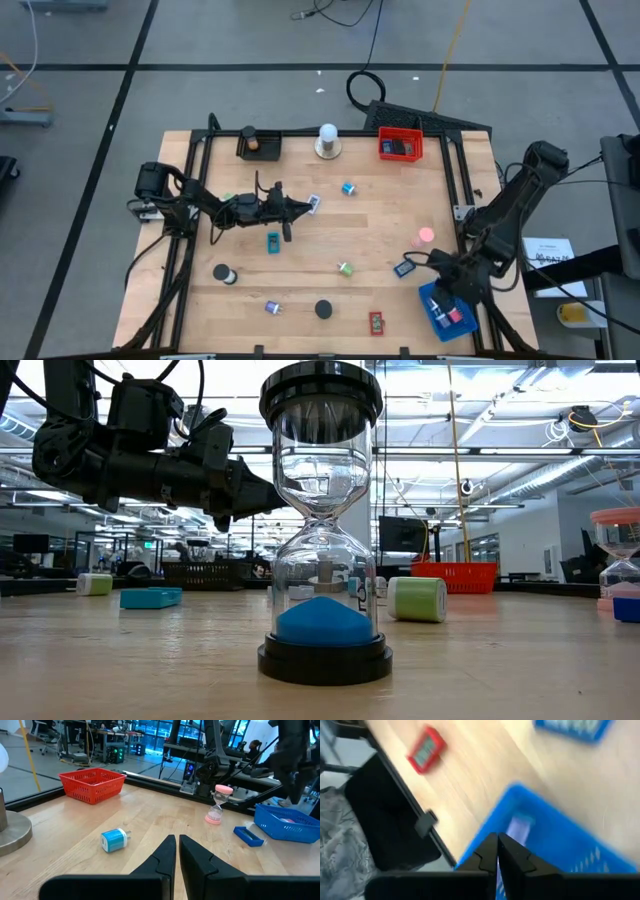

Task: Pick & Place Office items
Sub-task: Put the white digital timer into the red bin

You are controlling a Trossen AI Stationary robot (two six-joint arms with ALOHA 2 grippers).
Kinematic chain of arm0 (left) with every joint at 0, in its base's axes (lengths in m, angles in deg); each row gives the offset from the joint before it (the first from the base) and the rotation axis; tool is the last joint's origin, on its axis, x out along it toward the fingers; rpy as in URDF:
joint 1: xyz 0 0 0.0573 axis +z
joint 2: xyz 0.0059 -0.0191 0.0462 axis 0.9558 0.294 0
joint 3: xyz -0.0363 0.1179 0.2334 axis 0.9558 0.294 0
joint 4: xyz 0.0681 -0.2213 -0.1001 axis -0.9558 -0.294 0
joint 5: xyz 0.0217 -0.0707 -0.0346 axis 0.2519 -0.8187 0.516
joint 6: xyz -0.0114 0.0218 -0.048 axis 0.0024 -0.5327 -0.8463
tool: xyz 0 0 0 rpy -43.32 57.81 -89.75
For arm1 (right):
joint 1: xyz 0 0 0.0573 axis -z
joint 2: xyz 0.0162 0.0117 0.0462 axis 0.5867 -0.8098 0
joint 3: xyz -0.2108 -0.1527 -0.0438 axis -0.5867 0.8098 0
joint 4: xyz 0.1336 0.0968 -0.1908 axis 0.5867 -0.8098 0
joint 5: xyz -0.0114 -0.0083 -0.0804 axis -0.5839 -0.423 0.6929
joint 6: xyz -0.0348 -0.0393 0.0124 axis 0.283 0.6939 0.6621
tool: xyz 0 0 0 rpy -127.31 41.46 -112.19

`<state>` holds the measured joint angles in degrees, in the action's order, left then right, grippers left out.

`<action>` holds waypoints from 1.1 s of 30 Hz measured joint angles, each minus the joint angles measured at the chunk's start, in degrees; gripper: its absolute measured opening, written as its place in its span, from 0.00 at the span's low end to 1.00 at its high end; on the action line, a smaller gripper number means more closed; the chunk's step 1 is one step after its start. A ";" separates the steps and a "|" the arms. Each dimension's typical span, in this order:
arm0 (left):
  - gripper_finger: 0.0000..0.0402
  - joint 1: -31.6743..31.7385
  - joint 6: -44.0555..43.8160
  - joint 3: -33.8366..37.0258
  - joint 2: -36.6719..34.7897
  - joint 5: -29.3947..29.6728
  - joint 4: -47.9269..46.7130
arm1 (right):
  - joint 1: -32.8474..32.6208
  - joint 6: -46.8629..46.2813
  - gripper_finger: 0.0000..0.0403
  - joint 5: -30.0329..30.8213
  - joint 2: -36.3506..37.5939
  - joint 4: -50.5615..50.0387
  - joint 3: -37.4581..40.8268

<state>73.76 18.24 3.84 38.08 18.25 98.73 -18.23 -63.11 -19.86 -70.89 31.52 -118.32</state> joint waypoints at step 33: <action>0.06 0.02 -7.81 -3.17 0.00 -3.44 0.48 | 49.64 92.25 0.01 0.03 -6.51 49.53 2.24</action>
<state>73.79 10.43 0.67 38.08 14.81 99.20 31.41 29.15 -19.82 -77.40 81.05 -116.08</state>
